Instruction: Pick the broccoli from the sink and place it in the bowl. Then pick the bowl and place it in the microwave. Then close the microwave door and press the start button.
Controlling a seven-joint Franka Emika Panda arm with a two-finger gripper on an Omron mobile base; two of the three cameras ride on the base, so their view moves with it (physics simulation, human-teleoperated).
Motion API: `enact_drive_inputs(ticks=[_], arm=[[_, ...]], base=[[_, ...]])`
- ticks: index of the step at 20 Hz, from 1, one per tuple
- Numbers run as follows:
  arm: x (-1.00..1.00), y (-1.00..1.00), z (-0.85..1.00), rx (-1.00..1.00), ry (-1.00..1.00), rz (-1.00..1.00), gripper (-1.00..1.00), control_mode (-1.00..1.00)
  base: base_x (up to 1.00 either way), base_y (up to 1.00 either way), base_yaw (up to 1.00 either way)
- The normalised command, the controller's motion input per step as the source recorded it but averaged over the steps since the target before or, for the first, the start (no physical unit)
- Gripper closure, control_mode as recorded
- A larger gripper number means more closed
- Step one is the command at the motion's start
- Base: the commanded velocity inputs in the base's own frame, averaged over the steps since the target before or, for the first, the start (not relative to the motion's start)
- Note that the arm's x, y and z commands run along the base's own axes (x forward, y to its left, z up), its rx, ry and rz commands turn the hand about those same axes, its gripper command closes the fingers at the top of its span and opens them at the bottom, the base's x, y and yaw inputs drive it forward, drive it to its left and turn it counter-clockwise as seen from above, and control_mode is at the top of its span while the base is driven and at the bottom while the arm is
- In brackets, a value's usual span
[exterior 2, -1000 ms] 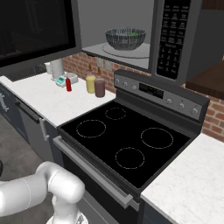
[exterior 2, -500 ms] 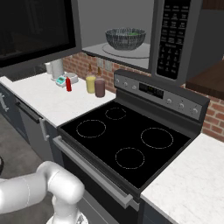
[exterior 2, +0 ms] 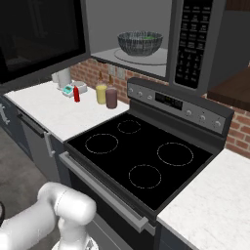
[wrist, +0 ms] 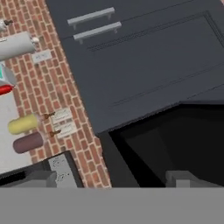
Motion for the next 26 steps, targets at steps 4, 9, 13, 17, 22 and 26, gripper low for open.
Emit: enact_drive_inputs(ticks=[4, 9, 13, 17, 22, 26], arm=[[-0.17, -1.00, 0.19, 0.19, -0.11, 0.00, -1.00, -1.00], [-0.09, -1.00, 0.19, 0.21, -0.04, 0.00, -1.00, -1.00], [-0.24, -1.00, 0.20, 0.19, -0.05, 0.00, -1.00, -1.00], [-0.09, -0.97, 0.20, 0.18, -0.01, 0.00, -1.00, -1.00], [-0.02, -0.83, 0.13, 0.15, 0.00, -0.01, -1.00, -1.00], [0.00, -0.86, 0.12, 0.15, 0.00, -0.01, -1.00, -1.00]], base=[[0.00, 0.00, 0.00], [0.00, 0.00, 0.00], [0.00, 0.00, 0.00], [0.00, 0.00, 0.00], [0.00, 0.00, 0.00], [0.00, 0.00, 0.00]])
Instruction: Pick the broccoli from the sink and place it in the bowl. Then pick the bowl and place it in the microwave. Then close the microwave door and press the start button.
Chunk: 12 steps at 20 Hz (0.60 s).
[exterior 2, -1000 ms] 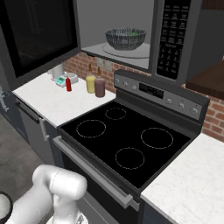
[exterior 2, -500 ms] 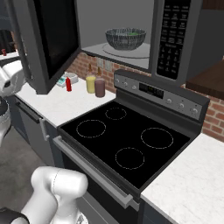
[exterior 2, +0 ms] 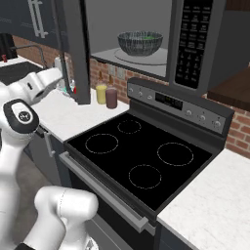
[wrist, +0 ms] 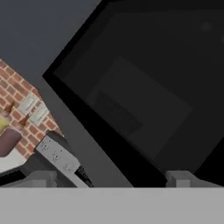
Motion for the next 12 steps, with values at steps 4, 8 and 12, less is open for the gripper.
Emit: enact_drive_inputs(ticks=[4, 8, 12], arm=[[0.21, -0.76, 0.01, 0.11, 0.00, -0.02, -1.00, -1.00], [0.41, -0.58, 0.00, 0.08, 0.00, -0.02, -1.00, -1.00], [0.60, -0.42, 0.00, 0.05, 0.00, 0.00, -1.00, -1.00]], base=[[0.00, 0.00, 0.00], [0.00, 0.00, 0.00], [0.00, 0.00, 0.00]])
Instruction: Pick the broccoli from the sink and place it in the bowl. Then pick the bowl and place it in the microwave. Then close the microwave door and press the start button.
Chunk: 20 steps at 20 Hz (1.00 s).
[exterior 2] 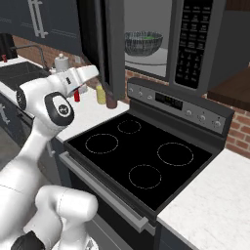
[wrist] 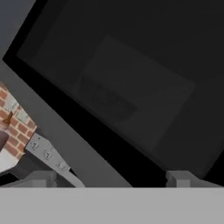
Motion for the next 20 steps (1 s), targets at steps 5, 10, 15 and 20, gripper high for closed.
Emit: enact_drive_inputs(ticks=[5, 10, 15, 20], arm=[[0.79, -0.17, 0.00, 0.00, 0.02, 0.00, -1.00, -1.00], [0.60, -0.30, 0.00, 0.01, 0.00, 0.00, -1.00, -1.00], [0.51, -0.37, 0.00, 0.02, 0.00, 0.00, -1.00, -1.00], [0.43, -0.37, 0.00, 0.04, 0.00, 0.00, -1.00, -1.00]], base=[[0.00, 0.00, 0.00], [0.00, 0.00, 0.00], [0.00, 0.00, 0.00], [0.00, 0.00, 0.00]])
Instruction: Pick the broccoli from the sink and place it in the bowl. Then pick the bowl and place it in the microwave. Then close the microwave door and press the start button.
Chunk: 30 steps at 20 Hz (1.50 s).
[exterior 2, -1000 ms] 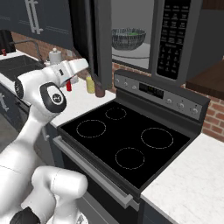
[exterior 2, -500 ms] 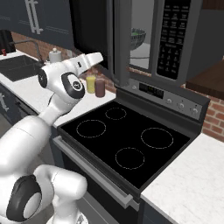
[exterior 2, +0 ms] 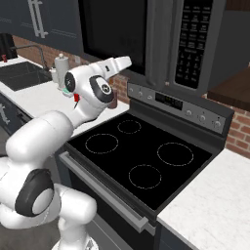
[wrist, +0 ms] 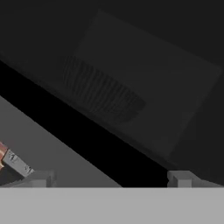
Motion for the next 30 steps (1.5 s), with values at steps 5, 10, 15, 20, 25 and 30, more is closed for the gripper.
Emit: enact_drive_inputs(ticks=[5, 10, 15, 20, 25, 30], arm=[[0.45, -0.37, 0.00, 0.06, 0.00, 0.00, -1.00, -1.00], [0.44, -0.36, 0.00, 0.05, 0.00, 0.00, -1.00, -1.00], [0.59, -0.38, 0.00, 0.05, 0.02, 0.00, -1.00, -1.00], [-0.34, -0.07, 0.02, 0.02, -0.01, 0.02, -1.00, -1.00], [-1.00, 0.29, 0.44, 0.02, -0.04, 0.00, -1.00, -1.00], [-0.99, 0.05, 0.62, 0.10, -0.04, 0.00, -1.00, -1.00]], base=[[0.00, 0.00, 0.00], [0.00, 0.00, 0.00], [0.00, 0.00, 0.00], [0.00, 0.00, 0.00], [0.00, 0.00, 0.00], [0.00, 0.00, 0.00]])
